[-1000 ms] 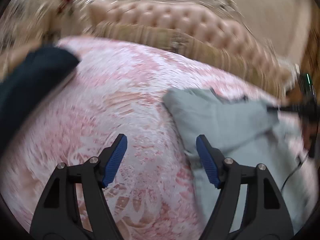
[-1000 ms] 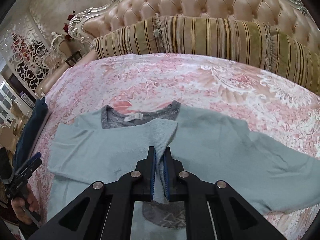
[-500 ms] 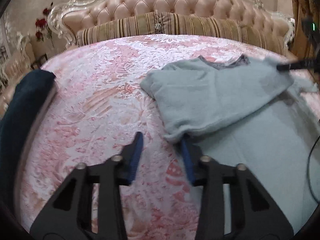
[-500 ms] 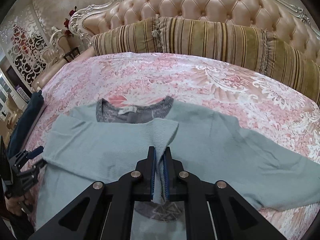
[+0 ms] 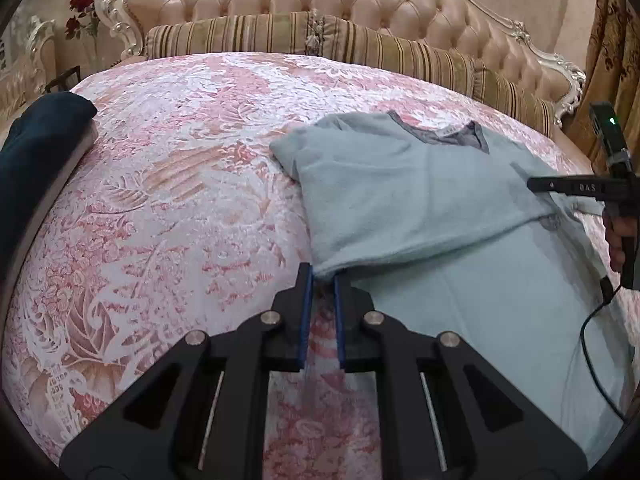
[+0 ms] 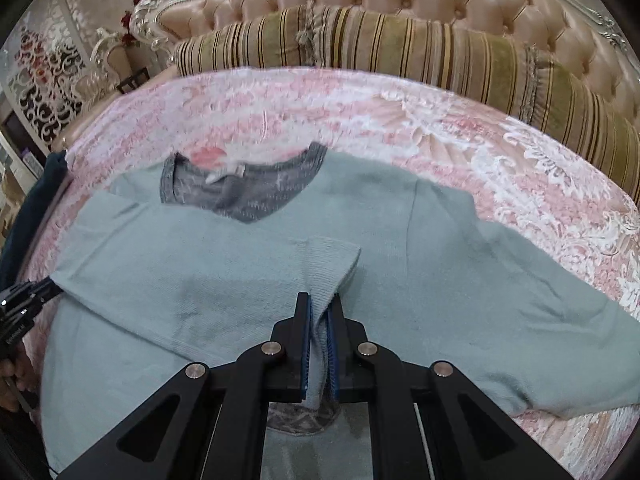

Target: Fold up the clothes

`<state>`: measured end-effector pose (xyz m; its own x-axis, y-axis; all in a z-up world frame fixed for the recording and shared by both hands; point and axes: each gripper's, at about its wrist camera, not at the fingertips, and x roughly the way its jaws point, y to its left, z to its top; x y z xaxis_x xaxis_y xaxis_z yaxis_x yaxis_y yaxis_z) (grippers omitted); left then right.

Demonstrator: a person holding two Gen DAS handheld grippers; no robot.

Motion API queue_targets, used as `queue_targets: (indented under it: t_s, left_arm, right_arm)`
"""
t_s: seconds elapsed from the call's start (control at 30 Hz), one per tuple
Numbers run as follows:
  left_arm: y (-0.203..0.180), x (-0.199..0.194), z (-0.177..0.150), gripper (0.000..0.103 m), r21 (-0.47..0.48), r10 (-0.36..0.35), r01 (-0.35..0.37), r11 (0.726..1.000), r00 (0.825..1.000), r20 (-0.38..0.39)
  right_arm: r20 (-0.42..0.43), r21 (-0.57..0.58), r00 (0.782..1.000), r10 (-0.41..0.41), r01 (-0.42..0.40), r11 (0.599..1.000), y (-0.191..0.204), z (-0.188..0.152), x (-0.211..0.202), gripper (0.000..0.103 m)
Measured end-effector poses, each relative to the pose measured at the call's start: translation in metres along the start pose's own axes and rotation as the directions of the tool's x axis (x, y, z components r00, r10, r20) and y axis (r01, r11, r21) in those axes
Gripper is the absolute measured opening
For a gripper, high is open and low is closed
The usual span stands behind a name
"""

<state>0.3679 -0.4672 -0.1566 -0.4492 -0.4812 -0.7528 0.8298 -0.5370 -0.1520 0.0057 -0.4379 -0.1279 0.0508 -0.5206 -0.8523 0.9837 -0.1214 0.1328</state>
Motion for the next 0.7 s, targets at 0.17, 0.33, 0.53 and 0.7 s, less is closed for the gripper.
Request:
queue_targets:
  t_s: [0.17,0.33,0.53,0.7]
  left_arm:
    - [0.003,-0.011,-0.003,0.045,-0.005,0.029,-0.029,1.0,0.999,-0.014]
    - [0.033,-0.047,0.018,0.051,-0.137,-0.089,0.098,0.986,0.994,0.065]
    - [0.071,0.007,0.066,0.047,-0.33,-0.26,0.229,0.916,0.964,-0.052]
    - [0.04,0.039,0.063,0.005,-0.232,-0.239,0.201,0.952,0.959,-0.149]
  right_arm:
    - [-0.007,-0.02,1.0,-0.002,0.002,1.0,0.002,-0.001,0.002,0.007]
    - [-0.009,-0.043,1.0,0.0,0.0,0.999,0.003,-0.002,0.003,0.009]
    - [0.0,-0.063,1.0,0.01,-0.01,0.998,0.003,-0.005,0.0,0.009]
    - [0.016,-0.07,1.0,0.02,-0.019,0.997,0.003,-0.007,-0.002,0.008]
